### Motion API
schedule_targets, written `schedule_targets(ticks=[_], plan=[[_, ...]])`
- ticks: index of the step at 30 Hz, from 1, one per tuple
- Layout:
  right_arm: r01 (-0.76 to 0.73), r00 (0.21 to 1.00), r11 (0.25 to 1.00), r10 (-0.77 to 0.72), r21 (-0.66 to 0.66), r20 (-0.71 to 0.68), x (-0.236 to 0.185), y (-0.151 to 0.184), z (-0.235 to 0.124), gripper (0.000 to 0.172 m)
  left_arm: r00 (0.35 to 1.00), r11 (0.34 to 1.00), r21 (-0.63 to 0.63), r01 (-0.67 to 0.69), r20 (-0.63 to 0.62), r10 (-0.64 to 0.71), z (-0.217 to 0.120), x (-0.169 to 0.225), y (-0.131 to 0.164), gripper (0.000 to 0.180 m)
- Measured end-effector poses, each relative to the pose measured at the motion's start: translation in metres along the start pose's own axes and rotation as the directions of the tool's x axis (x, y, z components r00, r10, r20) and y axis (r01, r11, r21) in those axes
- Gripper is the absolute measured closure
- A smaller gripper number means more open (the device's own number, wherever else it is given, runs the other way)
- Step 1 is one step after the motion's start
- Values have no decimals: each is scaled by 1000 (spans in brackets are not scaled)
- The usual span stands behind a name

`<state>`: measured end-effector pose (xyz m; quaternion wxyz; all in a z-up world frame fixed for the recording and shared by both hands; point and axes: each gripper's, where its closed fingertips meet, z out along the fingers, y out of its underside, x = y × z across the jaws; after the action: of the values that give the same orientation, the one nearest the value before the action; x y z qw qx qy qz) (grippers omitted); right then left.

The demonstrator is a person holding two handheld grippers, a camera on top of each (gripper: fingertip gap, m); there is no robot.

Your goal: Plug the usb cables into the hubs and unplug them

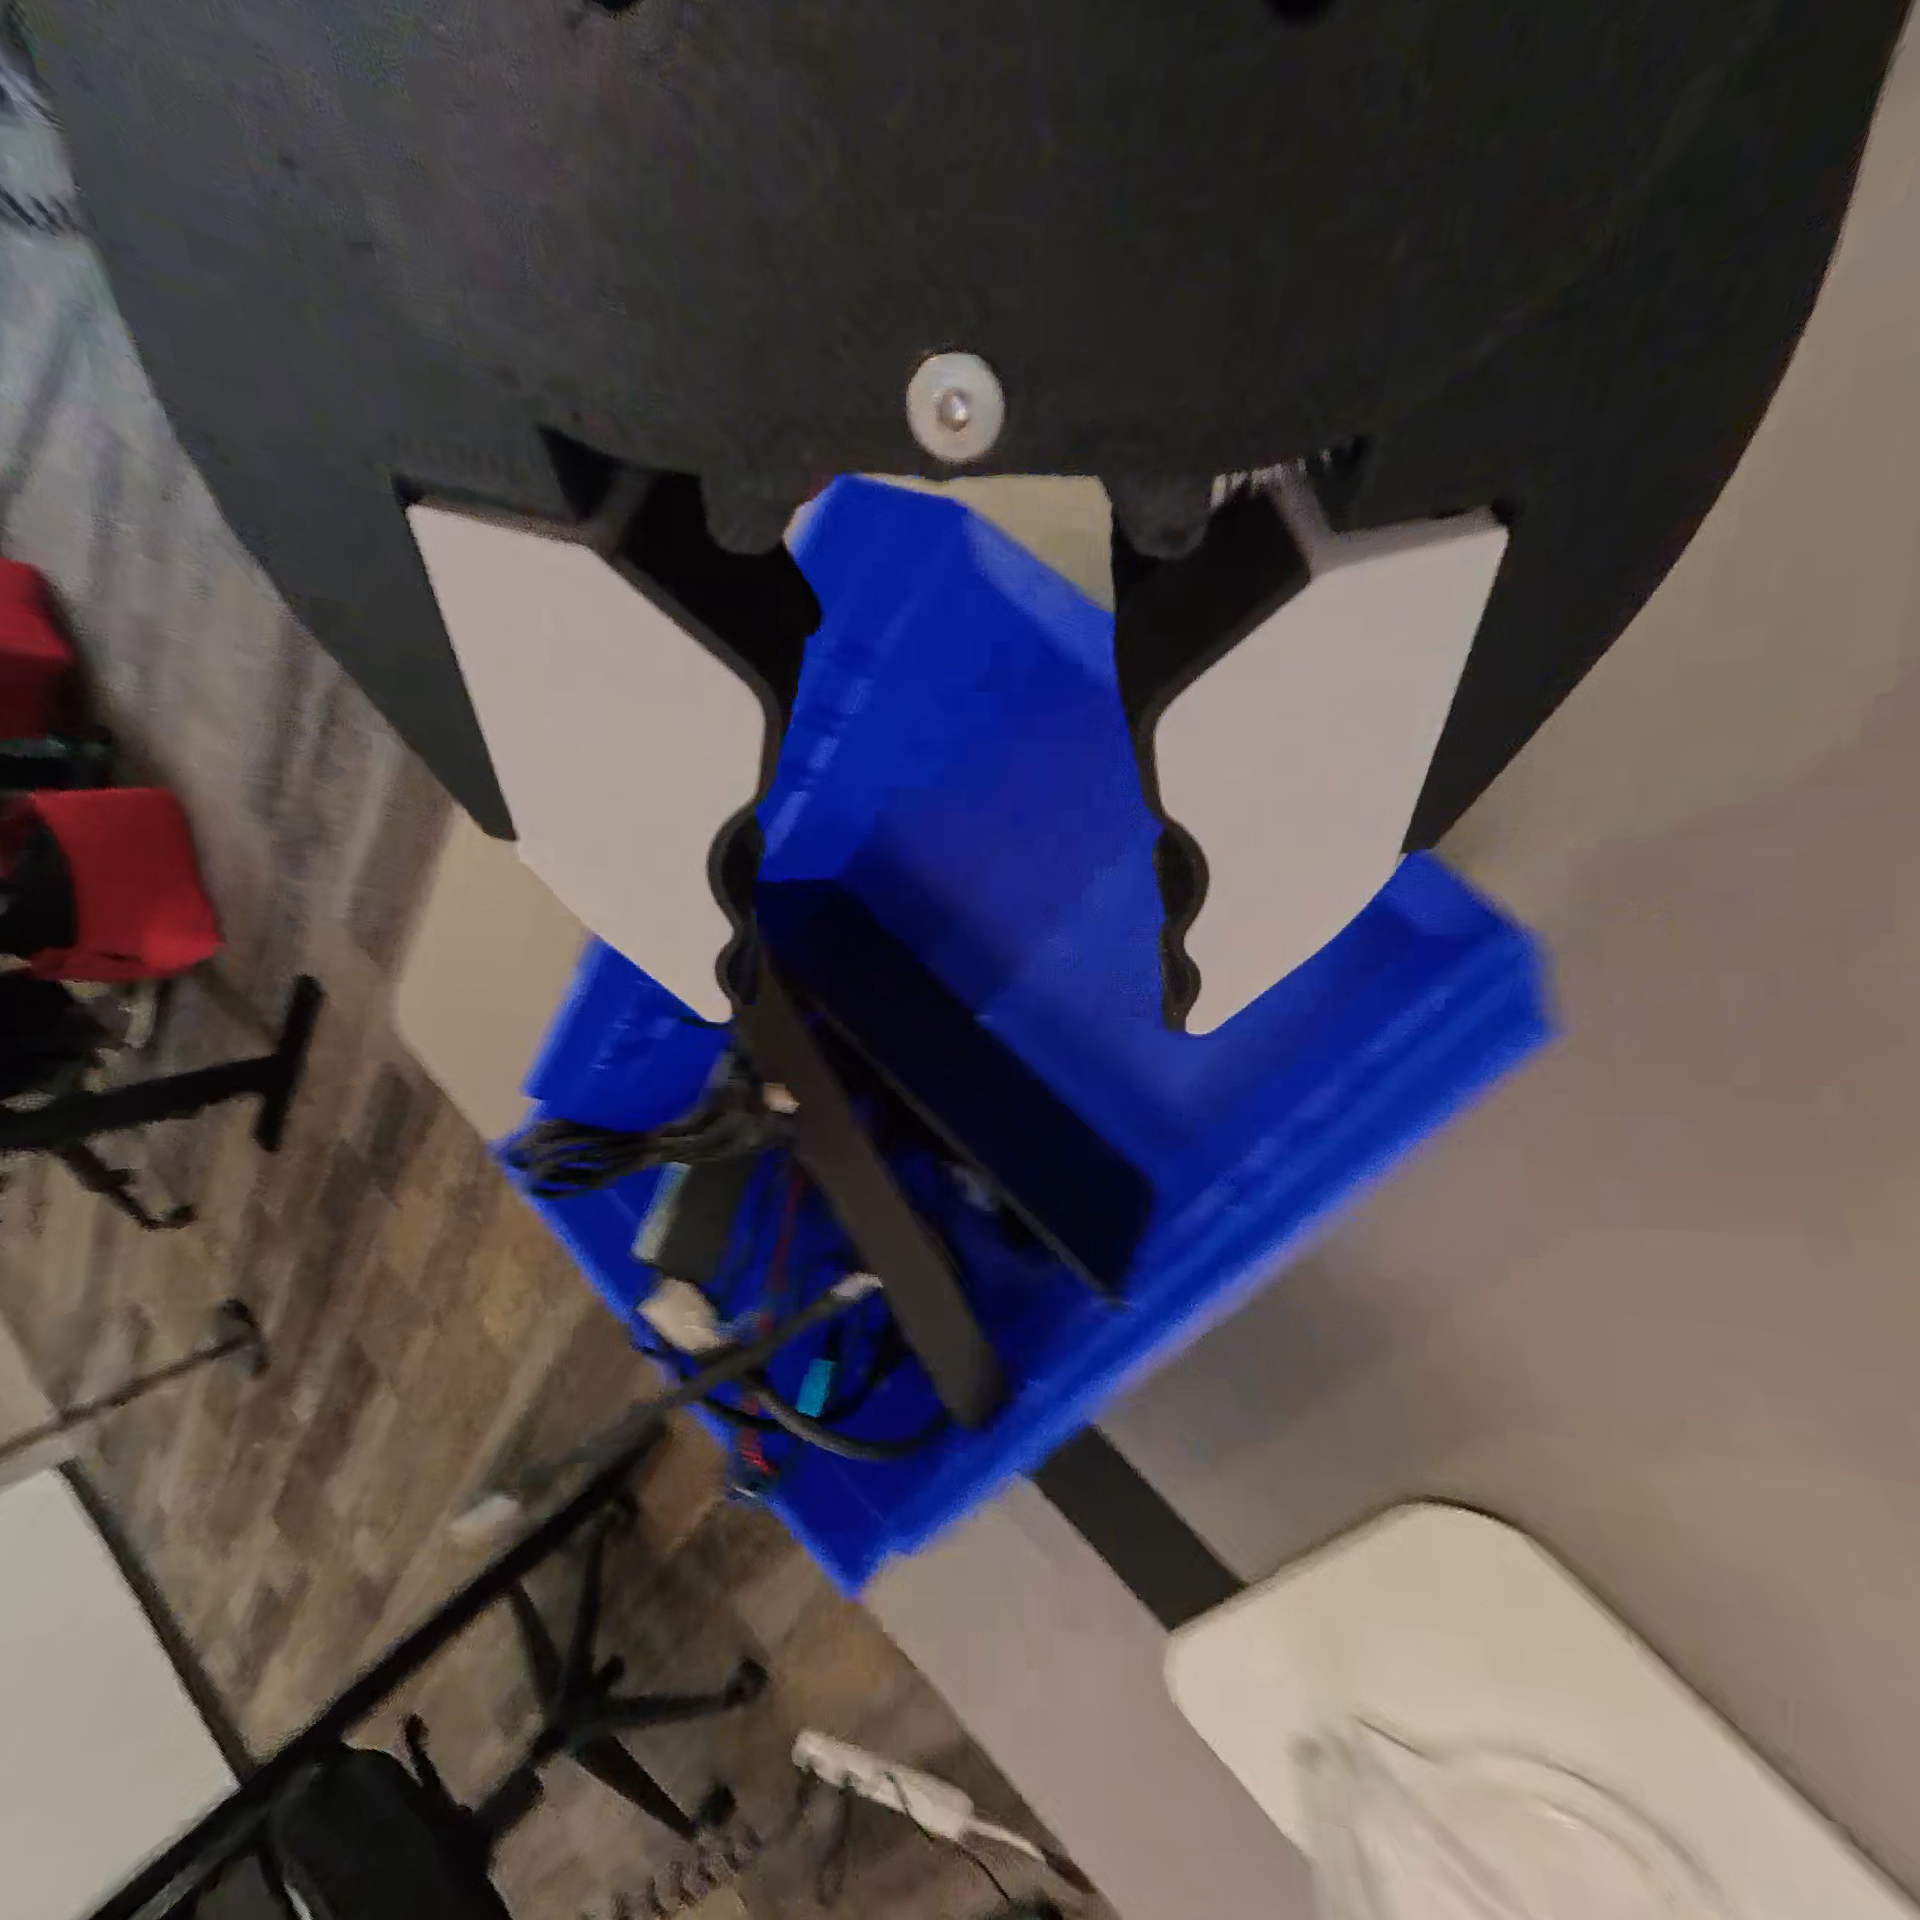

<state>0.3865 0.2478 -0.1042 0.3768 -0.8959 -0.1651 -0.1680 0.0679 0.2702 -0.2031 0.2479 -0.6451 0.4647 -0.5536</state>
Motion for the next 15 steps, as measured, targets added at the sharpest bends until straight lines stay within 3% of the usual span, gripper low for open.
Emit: schedule_targets(ticks=[4,9,12,15], plan=[[-30,990,998,21,61,141,-79,-1,-15,98,998,1000,-21,-21,53,22,4,-1,4,119],[-155,915,981,98,115,392,-178,-16,-28,97,997,1000,-13,21,70,-21,6,11,11,116],[-272,786,959,175,77,593,-233,-27,-40,96,996,998,-14,61,73,-60,6,19,17,113],[-415,678,908,261,65,688,-263,-44,-44,102,995,999,-31,40,97,-37,5,26,24,112]])
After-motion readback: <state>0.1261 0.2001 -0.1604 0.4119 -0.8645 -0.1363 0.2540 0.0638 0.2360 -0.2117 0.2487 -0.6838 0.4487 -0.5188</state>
